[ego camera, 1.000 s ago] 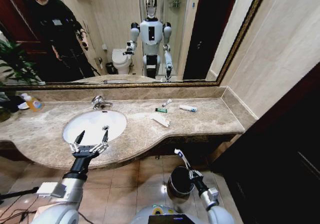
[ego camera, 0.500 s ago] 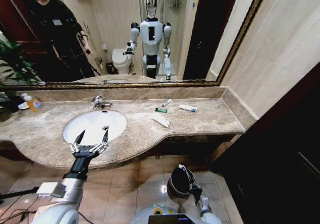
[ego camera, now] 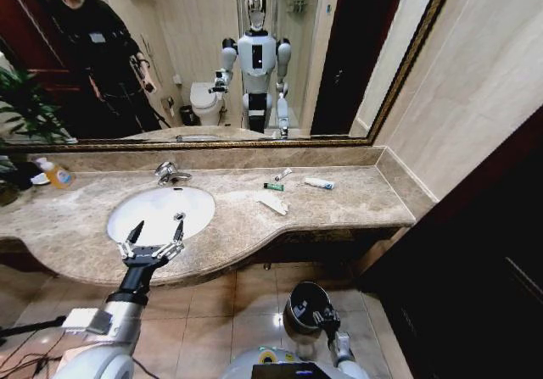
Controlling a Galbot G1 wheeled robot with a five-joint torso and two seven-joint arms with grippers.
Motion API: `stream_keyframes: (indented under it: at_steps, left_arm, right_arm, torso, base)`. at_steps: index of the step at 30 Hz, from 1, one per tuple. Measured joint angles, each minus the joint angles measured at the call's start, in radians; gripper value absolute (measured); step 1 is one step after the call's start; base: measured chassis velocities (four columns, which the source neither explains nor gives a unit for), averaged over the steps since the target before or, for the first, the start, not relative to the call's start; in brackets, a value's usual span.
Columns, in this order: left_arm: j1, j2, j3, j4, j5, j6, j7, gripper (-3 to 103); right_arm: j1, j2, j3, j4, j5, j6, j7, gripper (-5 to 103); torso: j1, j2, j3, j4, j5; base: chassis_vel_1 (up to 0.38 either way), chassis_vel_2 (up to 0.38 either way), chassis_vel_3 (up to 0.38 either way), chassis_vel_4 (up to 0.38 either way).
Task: Pick up the trash from the sink and place it in the trash bin.
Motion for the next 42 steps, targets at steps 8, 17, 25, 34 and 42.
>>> stream_keyframes:
  at_steps: [8,17,25,34,42]
  left_arm:
    - [0.000,0.000,0.000,0.000,0.000,0.000,0.000,100]
    - [0.000,0.000,0.000,0.000,0.000,0.000,0.000,100]
    - [0.000,0.000,0.000,0.000,0.000,0.000,0.000,100]
    - [0.000,0.000,0.000,0.000,0.000,0.000,0.000,100]
    - [0.000,0.000,0.000,0.000,0.000,0.000,0.000,100]
  right_arm:
    - [-0.026,0.001,-0.002,0.061,0.041,-0.011,-0.012,97]
    - [-0.137,-0.009,0.015,0.252,0.057,-0.023,-0.076,100]
    - [-0.354,-0.038,0.019,0.664,0.129,-0.074,-0.125,100]
    - [-0.340,-0.064,-0.014,0.986,0.156,-0.215,-0.122,100]
    - [-0.126,-0.159,-0.058,0.998,0.235,-0.408,-0.092,100]
  torso:
    - [0.000,0.000,0.000,0.0000,0.0000]
    - [0.000,0.000,0.000,0.0000,0.0000]
    - [0.000,0.000,0.000,0.0000,0.0001]
    - [0.000,0.000,0.000,-0.0001,-0.0001]
    - [0.000,0.000,0.000,0.0001,0.0002]
  base:
    - [0.000,0.000,0.000,0.000]
    - [0.000,0.000,0.000,0.000]
    - [0.000,0.000,0.000,0.000]
    - [0.000,0.000,0.000,0.000]
    - [0.000,0.000,0.000,0.000]
